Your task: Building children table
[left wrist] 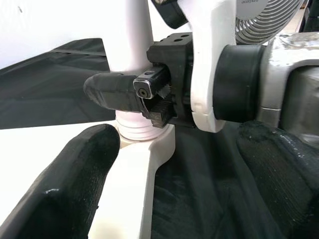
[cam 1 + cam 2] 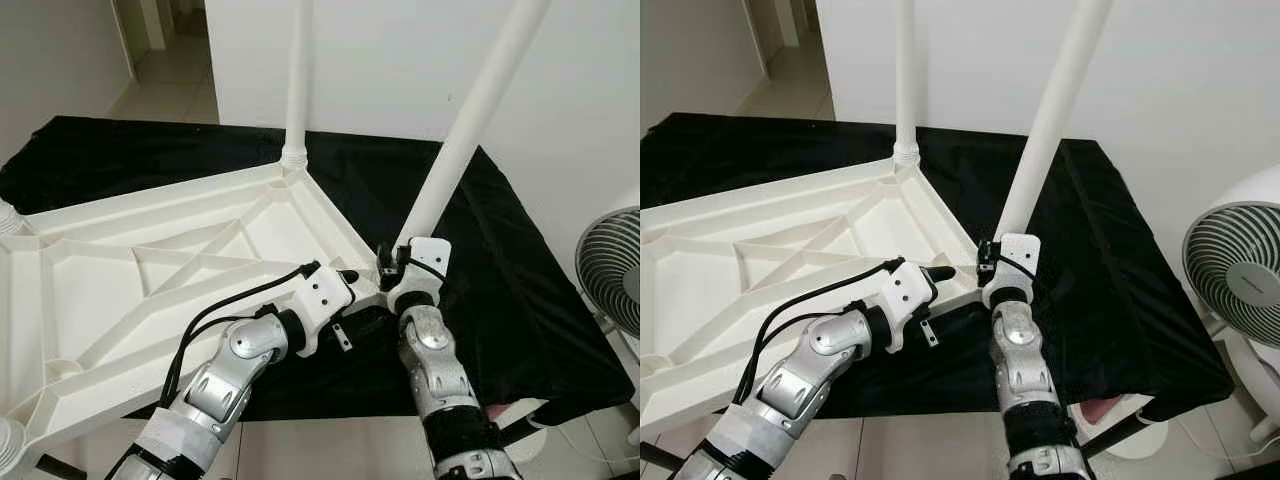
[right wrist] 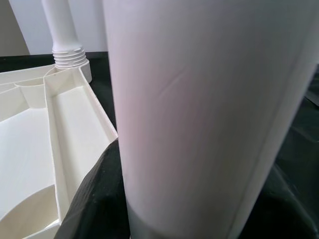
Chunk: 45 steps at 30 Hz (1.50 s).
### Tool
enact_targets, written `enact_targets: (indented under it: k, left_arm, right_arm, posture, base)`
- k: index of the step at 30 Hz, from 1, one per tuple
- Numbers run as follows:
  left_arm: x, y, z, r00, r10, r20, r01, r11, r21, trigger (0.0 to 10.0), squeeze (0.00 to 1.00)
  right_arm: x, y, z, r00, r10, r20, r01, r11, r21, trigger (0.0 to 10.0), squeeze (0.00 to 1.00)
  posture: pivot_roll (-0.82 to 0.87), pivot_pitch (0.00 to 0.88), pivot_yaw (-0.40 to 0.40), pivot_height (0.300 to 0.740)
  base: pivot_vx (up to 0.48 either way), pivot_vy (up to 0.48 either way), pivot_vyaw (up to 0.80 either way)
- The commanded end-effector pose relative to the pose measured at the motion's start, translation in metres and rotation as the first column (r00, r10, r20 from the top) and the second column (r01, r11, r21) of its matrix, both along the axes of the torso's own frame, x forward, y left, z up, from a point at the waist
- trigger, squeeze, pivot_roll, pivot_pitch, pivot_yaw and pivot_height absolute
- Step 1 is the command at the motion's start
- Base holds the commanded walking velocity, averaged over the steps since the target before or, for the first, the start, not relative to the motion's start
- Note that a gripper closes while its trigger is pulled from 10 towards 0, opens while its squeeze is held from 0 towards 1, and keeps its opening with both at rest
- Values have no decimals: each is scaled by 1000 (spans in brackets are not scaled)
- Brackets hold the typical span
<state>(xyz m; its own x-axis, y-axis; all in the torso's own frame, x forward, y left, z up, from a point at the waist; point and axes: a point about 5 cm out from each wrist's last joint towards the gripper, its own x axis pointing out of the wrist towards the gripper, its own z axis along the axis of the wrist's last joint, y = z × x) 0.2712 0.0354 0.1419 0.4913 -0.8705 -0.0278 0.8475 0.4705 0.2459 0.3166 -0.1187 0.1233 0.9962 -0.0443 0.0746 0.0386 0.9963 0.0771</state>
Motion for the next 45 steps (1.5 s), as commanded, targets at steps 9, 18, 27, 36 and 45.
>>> enact_targets:
  k: [9, 18, 27, 36, 45]
  left_arm:
    - [-3, -5, 2, 999, -35, -6, 35, 999, -5, 10000, 0]
    - [-3, -4, 1, 1000, -24, -11, 24, 1000, -8, 10000, 0]
    - [-1, -3, 3, 1000, -16, -5, 16, 1000, -11, 10000, 0]
    - [2, -2, 6, 1000, -14, 3, 15, 1000, -11, 10000, 0]
    - [2, -1, 6, 1000, -14, 13, 14, 1000, -6, 10000, 0]
  right_arm:
    - [-5, 0, -16, 994, -25, -107, 24, 1000, -9, 10000, 0]
    - [0, -17, -11, 997, 32, -73, -33, 999, -7, 10000, 1000]
    - [5, -32, -12, 950, 298, -90, -307, 945, -110, 10000, 0]
    - [9, -28, -9, 809, 574, -127, -587, 785, -199, 10000, 0]
    - [19, -24, 0, 745, 655, -122, -663, 709, -240, 9059, 0]
  posture:
    - [117, 25, -55, 740]
    - [120, 38, -58, 740]
    - [119, 39, -53, 740]
    - [128, 29, -52, 740]
    - [136, 19, -61, 740]
  base:
    - [0, 0, 0]
    - [0, 0, 0]
    - [0, 0, 0]
    - [0, 0, 0]
    - [0, 0, 0]
